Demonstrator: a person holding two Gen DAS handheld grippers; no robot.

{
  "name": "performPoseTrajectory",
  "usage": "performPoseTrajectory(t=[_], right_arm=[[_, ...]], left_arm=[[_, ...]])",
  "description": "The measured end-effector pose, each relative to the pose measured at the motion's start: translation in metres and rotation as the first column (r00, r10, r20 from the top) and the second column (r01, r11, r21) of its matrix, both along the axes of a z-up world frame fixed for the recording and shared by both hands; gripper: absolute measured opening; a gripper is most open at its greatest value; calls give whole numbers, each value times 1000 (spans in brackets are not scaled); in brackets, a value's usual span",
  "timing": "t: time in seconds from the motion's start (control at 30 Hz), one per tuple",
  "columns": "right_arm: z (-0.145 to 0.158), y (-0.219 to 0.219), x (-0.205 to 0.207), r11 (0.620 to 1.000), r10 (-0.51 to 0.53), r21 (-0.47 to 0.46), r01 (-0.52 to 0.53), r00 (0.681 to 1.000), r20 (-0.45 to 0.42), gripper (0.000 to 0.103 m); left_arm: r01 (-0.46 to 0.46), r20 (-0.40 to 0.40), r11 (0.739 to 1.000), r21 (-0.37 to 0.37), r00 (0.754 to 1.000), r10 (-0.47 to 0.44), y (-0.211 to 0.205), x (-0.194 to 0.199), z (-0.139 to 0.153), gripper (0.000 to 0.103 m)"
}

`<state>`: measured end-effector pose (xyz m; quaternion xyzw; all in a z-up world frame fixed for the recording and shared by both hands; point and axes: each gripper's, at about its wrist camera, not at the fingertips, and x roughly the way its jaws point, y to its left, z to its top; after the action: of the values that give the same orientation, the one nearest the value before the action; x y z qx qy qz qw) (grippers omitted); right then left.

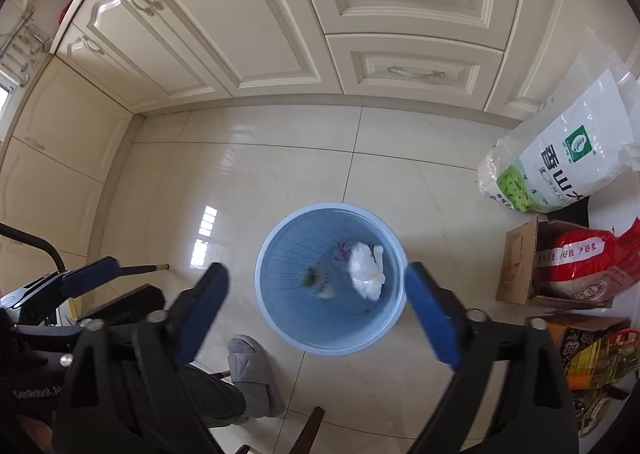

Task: Collect trash
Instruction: 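Open both tools to drop the white bag and packet into the bin, then move both empty tools back to the orange table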

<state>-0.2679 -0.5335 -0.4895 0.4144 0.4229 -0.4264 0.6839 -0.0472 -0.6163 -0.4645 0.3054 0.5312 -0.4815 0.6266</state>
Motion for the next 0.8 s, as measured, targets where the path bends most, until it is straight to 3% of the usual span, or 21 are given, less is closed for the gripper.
performPoseTrajectory(t=[0.1, 0.43, 0.8], right_arm=[[4, 3, 0, 1000, -6, 5, 6, 1000, 10, 103], [44, 22, 20, 998, 26, -59, -25, 1000, 18, 103], [143, 67, 78, 969, 137, -213, -122, 989, 59, 103]], left_arm=[[-23, 75, 1000, -5, 997, 23, 6, -7, 8, 95], [-51, 170, 996, -78, 983, 63, 70, -24, 65, 96], [-143, 206, 954, -262, 958, 200, 192, -22, 174, 96]])
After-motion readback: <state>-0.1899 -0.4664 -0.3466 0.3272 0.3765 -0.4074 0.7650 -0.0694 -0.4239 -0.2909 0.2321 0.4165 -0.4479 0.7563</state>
